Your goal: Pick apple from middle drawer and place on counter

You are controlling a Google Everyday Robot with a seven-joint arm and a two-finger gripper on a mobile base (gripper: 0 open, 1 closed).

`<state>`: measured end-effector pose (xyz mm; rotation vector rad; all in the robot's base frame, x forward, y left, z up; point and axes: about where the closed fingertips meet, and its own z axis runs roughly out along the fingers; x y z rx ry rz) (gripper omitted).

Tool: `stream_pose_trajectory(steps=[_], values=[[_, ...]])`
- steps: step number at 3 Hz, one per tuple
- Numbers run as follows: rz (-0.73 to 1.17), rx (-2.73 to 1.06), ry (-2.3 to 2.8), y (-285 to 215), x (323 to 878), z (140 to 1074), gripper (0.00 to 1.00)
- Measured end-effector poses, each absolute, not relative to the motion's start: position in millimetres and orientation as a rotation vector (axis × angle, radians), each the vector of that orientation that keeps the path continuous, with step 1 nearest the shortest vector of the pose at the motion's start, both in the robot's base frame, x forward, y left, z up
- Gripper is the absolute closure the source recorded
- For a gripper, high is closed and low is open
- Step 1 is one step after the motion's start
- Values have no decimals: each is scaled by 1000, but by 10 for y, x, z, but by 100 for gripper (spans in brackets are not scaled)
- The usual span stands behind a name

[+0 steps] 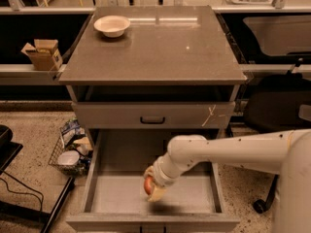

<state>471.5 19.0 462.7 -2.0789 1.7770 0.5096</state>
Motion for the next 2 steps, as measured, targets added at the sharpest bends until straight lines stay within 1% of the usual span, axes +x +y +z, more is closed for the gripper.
stream_pose_trajectory(steps=[1, 2], values=[[496, -2189, 1669, 455, 4603, 5613, 100], [382, -2240, 1547, 716, 4771, 6868, 100]])
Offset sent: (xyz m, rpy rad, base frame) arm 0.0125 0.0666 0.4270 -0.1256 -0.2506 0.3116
